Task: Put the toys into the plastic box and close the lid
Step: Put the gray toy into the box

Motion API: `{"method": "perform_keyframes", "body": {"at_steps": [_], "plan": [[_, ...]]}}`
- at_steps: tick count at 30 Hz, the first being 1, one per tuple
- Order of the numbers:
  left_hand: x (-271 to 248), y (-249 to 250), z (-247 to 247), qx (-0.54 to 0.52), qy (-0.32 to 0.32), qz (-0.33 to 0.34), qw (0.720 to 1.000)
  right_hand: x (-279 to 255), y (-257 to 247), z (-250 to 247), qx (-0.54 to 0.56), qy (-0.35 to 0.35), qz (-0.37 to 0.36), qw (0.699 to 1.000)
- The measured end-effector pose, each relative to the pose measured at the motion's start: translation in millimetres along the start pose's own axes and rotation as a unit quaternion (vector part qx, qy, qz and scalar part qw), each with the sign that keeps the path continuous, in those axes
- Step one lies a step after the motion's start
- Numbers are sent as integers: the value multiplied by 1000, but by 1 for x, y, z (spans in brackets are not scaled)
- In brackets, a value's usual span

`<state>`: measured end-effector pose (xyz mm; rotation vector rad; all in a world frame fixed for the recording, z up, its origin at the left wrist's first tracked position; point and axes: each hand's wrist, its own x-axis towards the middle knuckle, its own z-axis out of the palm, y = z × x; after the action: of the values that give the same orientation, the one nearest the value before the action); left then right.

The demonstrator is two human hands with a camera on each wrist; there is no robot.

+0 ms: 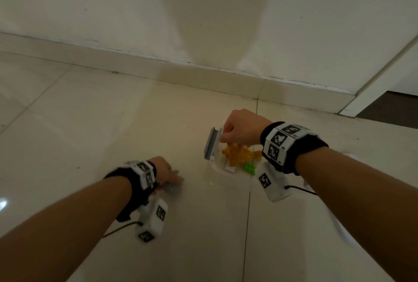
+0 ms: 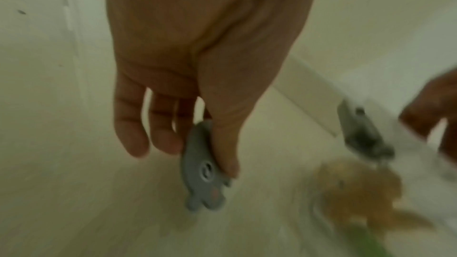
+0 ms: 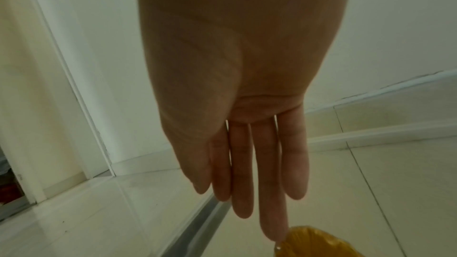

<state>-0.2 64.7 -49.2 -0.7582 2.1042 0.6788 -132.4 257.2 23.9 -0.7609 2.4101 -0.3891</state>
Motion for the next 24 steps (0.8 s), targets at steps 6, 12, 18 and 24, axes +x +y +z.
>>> {"method": "perform_keyframes", "body": {"at_steps": [6,12,18,24], "plan": [[-14,18,-40,-369,21,149,917,-3,-4,-4,163,3,-10,987],[-36,53,-43,-471,13,236,850,-10,-11,-13,320,27,-36,946],[-45,77,-31,-476,52,218,850,-16,20,-32,310,6,28,950],[-32,81,-9,-353,108,136,919,-33,82,-20,-14,-124,196,973]]}}
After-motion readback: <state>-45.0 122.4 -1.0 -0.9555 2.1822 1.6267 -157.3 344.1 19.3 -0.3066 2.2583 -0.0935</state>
